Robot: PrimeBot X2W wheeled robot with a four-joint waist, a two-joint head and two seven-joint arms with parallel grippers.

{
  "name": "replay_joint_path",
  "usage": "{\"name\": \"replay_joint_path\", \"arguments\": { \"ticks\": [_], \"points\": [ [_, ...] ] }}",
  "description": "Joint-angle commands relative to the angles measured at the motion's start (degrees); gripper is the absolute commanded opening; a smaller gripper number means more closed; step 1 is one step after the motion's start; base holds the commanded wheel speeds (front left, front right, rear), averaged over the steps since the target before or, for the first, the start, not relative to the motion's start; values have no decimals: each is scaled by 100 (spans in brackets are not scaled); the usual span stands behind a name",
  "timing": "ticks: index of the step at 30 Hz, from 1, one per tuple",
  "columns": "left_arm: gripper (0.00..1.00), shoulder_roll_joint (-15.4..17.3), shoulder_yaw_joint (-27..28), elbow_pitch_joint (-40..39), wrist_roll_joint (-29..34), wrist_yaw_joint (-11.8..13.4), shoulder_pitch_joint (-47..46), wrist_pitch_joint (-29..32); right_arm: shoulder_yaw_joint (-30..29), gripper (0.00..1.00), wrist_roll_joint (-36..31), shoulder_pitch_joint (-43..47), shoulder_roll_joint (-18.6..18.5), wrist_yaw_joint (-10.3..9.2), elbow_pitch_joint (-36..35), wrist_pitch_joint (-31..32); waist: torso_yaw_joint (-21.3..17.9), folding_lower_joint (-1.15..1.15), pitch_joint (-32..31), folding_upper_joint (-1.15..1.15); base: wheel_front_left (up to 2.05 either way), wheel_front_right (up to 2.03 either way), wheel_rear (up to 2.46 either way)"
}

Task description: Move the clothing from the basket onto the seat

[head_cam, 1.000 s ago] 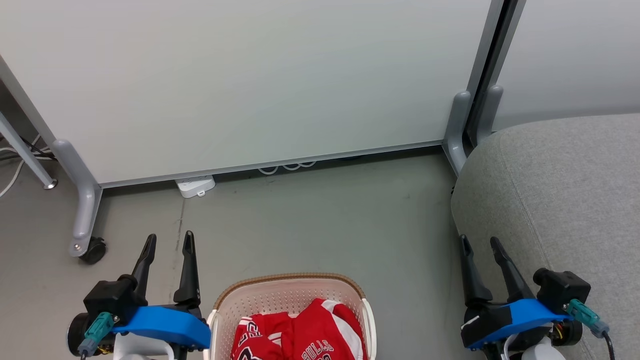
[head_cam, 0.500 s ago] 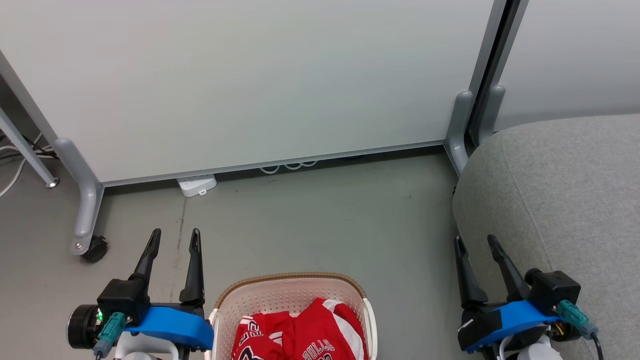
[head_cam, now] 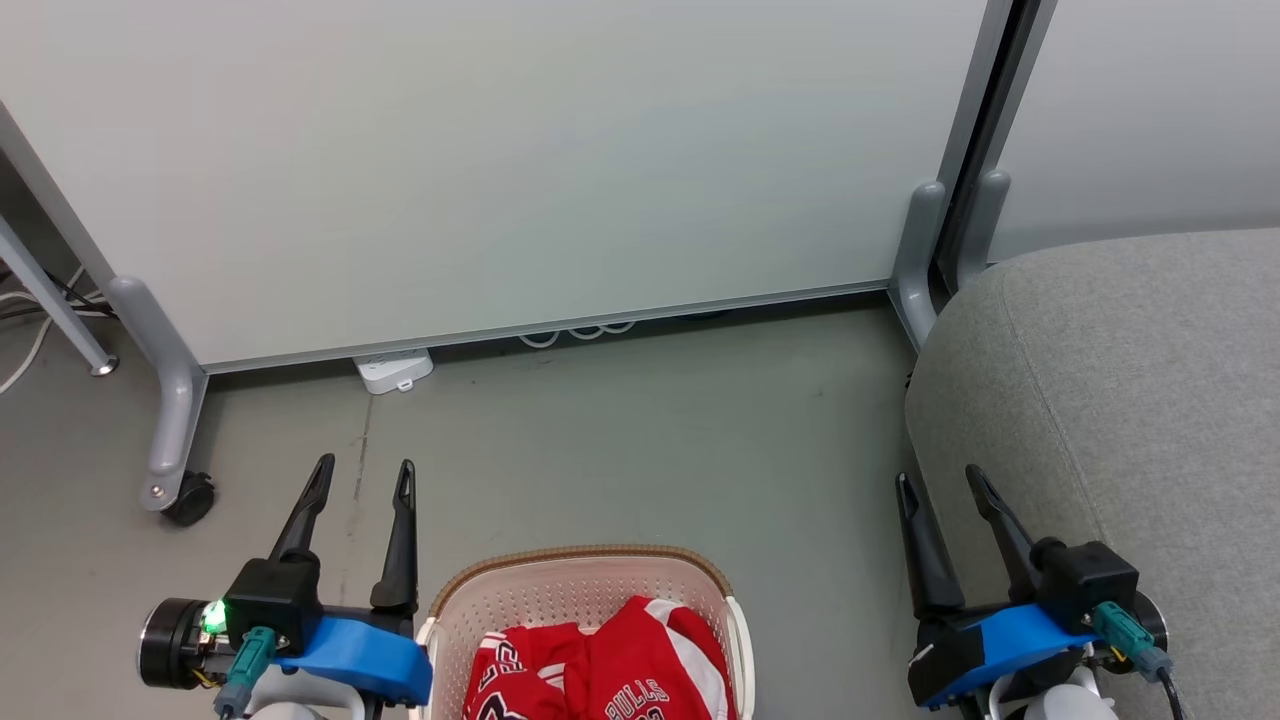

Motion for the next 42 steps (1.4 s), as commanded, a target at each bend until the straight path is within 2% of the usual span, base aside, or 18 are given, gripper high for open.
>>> {"name": "replay_joint_path", "arguments": {
  "ticks": [1,20,25,32,42],
  "points": [
    [100,9,24,29,125,-22,-39,-47,13,100,-129,-44,-19,-2,19,-45,-1,0,0,0,0,0,0],
    [100,-38,122,141,178,-82,-8,-52,-43,100,-27,-34,-18,-2,133,-58,-19,0,1,0,0,0,0],
    [100,-6,60,214,230,-170,-120,-52,-20,100,-4,-90,-18,-2,144,-58,-68,0,38,0,0,0,0],
    [100,115,-288,582,351,-399,-635,-51,34,100,-35,-236,-17,-2,84,-57,-224,0,335,0,0,0,0],
    [100,498,-1156,1785,363,-578,-1807,-51,105,100,-5,-682,-17,-2,-61,-56,-551,0,1220,0,0,0,0]
  ]
}}
